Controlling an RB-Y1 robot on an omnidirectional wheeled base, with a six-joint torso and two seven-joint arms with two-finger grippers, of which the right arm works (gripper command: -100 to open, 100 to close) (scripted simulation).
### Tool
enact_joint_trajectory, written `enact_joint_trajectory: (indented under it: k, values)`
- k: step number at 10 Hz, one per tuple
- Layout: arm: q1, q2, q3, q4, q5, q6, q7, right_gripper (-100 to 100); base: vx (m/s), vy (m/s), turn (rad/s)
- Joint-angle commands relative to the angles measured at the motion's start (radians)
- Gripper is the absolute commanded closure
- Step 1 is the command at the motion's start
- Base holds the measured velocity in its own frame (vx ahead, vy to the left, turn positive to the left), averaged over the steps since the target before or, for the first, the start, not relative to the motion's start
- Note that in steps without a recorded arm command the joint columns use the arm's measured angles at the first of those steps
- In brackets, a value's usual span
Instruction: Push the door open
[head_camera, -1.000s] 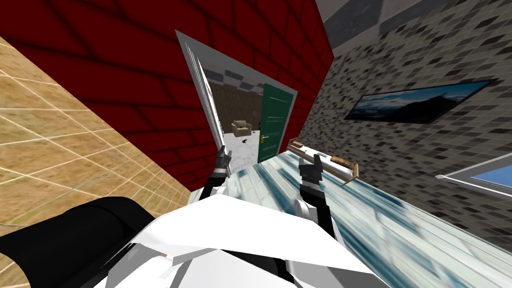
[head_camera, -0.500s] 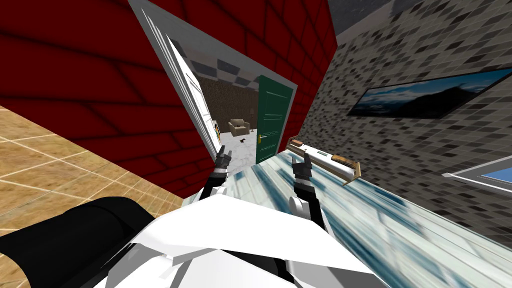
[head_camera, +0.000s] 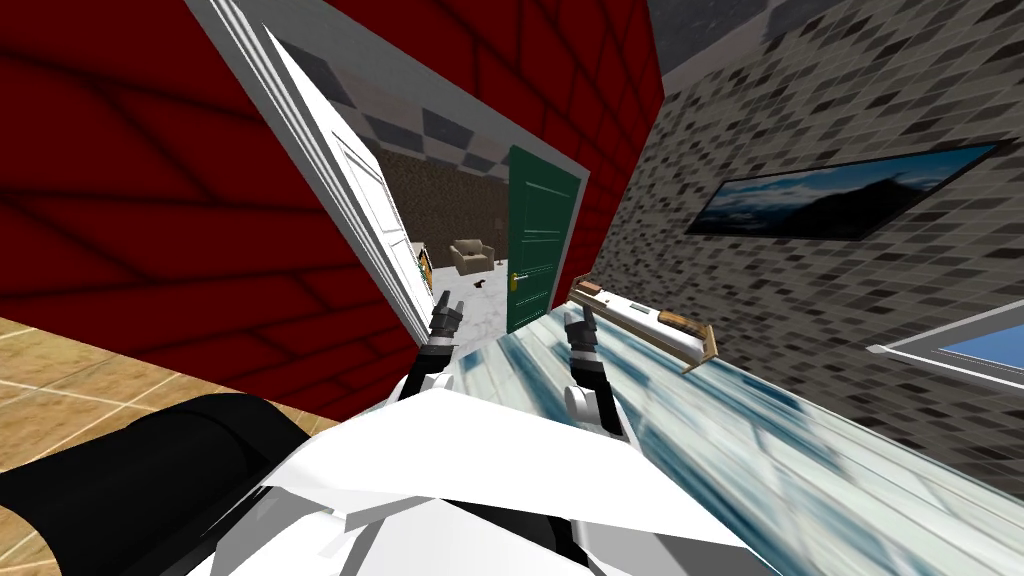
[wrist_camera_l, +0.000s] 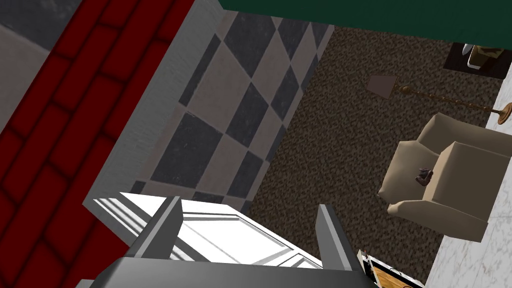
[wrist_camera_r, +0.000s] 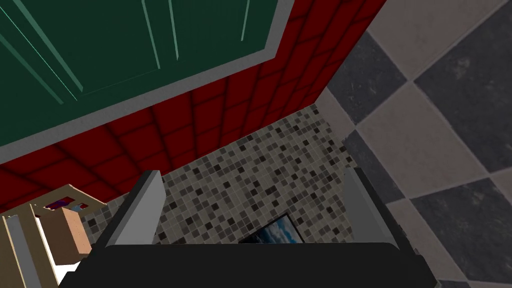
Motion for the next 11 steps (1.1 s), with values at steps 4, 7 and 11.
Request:
enact_joint_trajectory:
  k: [4,7,11]
  values:
    - [-0.056,-0.017,0.078,0.080,0.000,0.003,-0.012,-100,0.125,-0.018,-0.049]
    - [-0.097,-0.028,0.129,0.138,0.000,0.005,-0.021,-100,0.141,-0.016,-0.061]
    - [-0.152,-0.038,0.196,0.214,-0.001,0.007,-0.033,-100,0.131,-0.017,-0.058]
